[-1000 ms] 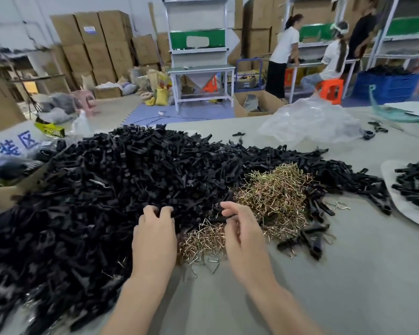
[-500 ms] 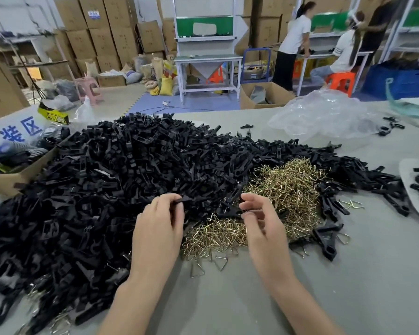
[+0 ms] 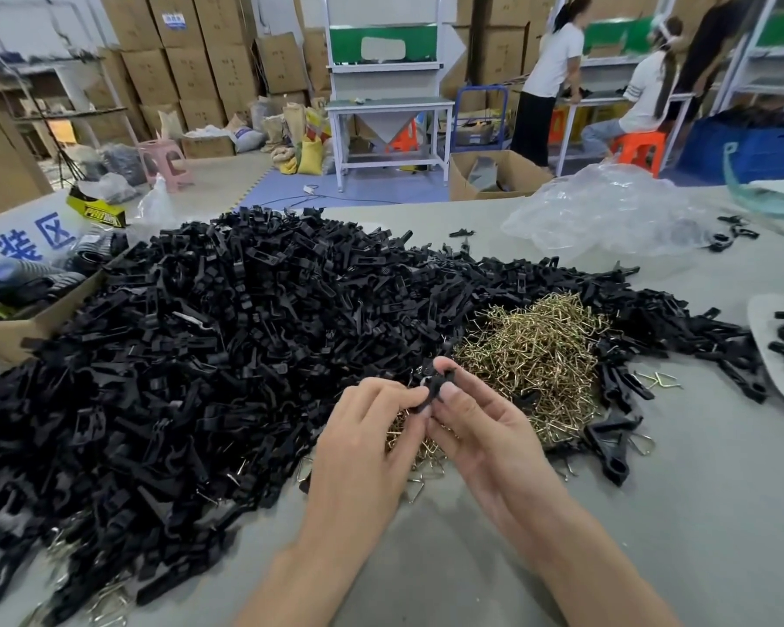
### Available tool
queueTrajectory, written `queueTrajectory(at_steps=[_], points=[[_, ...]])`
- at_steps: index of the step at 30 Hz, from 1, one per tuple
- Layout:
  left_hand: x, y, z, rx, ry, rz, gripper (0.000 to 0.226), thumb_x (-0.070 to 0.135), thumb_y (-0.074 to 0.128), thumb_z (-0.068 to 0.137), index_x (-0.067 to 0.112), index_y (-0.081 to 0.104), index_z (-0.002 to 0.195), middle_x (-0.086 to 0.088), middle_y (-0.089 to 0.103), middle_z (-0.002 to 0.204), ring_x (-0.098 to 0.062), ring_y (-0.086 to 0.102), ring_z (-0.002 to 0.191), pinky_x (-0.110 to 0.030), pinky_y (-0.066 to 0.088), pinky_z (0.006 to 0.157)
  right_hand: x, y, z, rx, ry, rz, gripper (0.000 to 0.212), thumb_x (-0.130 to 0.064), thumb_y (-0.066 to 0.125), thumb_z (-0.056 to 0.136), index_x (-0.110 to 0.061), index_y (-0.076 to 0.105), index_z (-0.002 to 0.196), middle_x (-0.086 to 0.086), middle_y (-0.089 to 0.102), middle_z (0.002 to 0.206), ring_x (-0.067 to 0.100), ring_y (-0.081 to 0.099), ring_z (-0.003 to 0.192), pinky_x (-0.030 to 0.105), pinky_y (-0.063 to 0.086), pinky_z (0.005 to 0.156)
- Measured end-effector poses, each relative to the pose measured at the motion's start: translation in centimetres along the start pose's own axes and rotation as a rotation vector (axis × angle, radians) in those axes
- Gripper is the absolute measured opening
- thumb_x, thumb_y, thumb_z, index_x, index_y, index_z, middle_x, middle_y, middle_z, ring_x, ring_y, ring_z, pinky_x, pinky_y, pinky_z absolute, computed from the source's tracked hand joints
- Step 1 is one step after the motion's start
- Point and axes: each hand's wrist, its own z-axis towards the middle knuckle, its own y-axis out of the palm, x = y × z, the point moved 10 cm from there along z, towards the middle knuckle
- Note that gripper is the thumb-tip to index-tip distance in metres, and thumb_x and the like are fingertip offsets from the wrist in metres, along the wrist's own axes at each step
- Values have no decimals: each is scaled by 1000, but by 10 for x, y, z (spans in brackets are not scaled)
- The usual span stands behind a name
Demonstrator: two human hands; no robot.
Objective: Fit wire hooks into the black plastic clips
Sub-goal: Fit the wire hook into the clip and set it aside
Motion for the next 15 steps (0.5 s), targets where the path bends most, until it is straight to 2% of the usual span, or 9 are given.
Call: queueTrajectory(at_steps=[3, 6, 9, 11, 15], points=[[1, 3, 3, -79, 48, 59, 24, 41, 57, 95, 25, 66, 111, 18, 60, 108, -6, 56, 102, -26, 48, 85, -3, -1, 1, 8, -29, -6, 45, -3, 70, 77, -10, 71, 122, 5, 67, 87, 15, 70, 83, 28, 60, 79], [-10, 2, 5, -177, 28, 141, 32, 49, 48, 100, 27, 62, 119, 17, 61, 111, -8, 55, 103, -32, 45, 89, -9, -10, 3, 64, -52, -25, 44, -1, 69, 76, -10, 72, 119, 12, 68, 98, 20, 72, 90, 29, 61, 81], [-46, -14, 7, -146, -137, 467, 29, 35, 53, 98, 19, 63, 121, 2, 64, 110, -23, 59, 101, -41, 46, 86, -11, -15, 2, 93, -41, -23, 39, 0, 69, 76, -13, 76, 112, 12, 71, 97, 23, 73, 94, 30, 61, 83], [-65, -17, 5, -187, -226, 640, 29, 29, 60, 95, 15, 66, 120, -6, 64, 109, -30, 60, 99, -44, 46, 83, -11, -16, 1, 103, -28, -23, 38, 0, 69, 76, -13, 77, 111, 14, 71, 97, 24, 73, 96, 32, 61, 85], [-73, -11, 3, -254, -190, 745, 26, 23, 70, 90, 11, 73, 114, -8, 67, 97, -34, 62, 89, -46, 49, 76, -14, -17, 1, 113, -34, -54, 40, -2, 69, 75, -13, 74, 114, 12, 72, 95, 21, 75, 93, 31, 61, 84]])
